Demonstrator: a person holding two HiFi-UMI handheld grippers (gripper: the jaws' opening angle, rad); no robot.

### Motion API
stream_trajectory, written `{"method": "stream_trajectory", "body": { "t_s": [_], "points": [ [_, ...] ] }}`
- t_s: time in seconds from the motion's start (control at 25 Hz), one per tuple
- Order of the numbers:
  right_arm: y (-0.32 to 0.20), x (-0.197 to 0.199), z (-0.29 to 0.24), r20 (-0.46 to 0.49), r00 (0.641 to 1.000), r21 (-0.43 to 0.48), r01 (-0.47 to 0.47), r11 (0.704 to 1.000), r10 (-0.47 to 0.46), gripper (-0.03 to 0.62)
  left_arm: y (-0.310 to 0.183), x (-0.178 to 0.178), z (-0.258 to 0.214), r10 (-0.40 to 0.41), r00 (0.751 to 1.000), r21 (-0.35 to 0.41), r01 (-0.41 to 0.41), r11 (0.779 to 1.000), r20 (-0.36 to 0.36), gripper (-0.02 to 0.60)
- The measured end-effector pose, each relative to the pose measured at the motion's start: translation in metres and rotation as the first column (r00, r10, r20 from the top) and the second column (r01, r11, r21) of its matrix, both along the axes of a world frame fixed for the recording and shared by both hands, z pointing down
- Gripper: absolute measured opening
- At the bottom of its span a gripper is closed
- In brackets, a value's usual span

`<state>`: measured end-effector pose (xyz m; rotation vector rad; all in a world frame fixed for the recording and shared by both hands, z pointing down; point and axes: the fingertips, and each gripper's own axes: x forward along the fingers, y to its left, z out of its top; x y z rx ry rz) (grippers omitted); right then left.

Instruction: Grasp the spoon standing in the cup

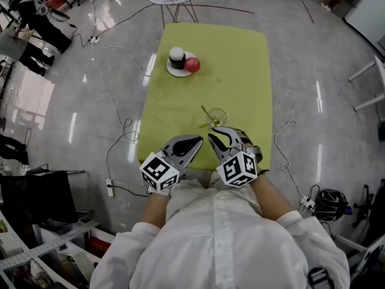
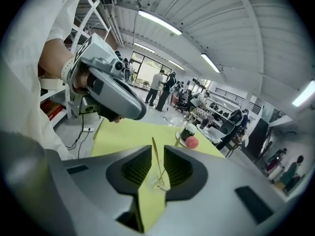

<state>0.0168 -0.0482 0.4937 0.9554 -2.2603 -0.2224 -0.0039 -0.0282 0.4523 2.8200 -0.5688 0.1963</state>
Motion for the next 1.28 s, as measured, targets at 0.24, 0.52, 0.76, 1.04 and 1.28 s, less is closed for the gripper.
{"method": "stream_trajectory", "body": {
  "t_s": [0.24,0.52,0.76,1.04,1.28],
  "points": [
    [-0.006,-0.008,0.019,-0.114,0.993,0.005,-0.023,1.000,0.024,0.075,-0.013,-0.015,-0.001,0.045,0.999,-0.017,-0.045,0.999,0.001,0.005],
    [-0.011,-0.007,0.036,-0.159,0.982,-0.018,-0.109,0.994,0.105,0.075,-0.018,-0.024,0.006,0.121,0.993,-0.048,-0.120,0.992,0.015,0.005],
    [-0.013,-0.008,0.038,-0.167,0.975,-0.024,-0.150,0.988,0.144,0.069,-0.021,-0.025,0.007,0.165,0.986,-0.053,-0.163,0.985,0.030,0.005],
    [-0.014,-0.005,0.038,-0.164,0.971,-0.024,-0.181,0.983,0.175,0.035,-0.020,-0.023,0.008,0.194,0.980,-0.062,-0.192,0.979,0.032,0.005],
    [-0.012,-0.002,0.037,-0.158,0.974,-0.019,-0.168,0.986,0.163,0.012,-0.017,-0.021,0.010,0.195,0.980,-0.064,-0.192,0.979,0.036,0.005]
  ]
}}
